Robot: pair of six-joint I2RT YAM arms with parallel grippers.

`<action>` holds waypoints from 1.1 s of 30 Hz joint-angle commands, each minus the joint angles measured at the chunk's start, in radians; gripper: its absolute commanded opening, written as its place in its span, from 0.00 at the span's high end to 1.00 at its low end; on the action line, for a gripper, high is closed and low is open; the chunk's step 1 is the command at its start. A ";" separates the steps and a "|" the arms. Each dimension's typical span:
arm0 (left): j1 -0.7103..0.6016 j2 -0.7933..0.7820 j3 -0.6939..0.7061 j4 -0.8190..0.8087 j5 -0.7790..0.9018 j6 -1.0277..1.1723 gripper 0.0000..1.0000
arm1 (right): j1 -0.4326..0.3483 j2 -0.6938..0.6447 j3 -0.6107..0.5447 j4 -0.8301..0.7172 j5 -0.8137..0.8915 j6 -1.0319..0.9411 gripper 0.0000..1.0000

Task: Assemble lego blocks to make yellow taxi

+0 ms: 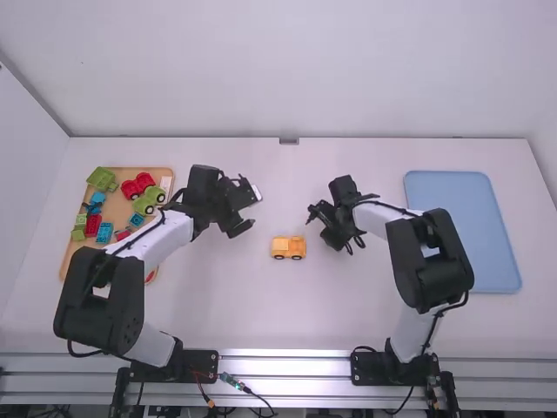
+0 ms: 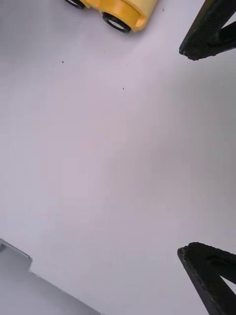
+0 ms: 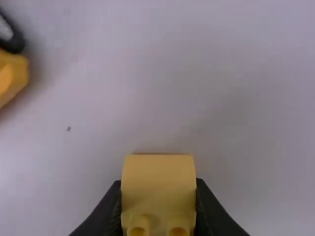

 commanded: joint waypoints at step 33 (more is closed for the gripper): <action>0.009 -0.026 -0.007 0.050 0.008 -0.059 0.01 | -0.081 0.006 -0.019 -0.122 -0.083 1.828 0.09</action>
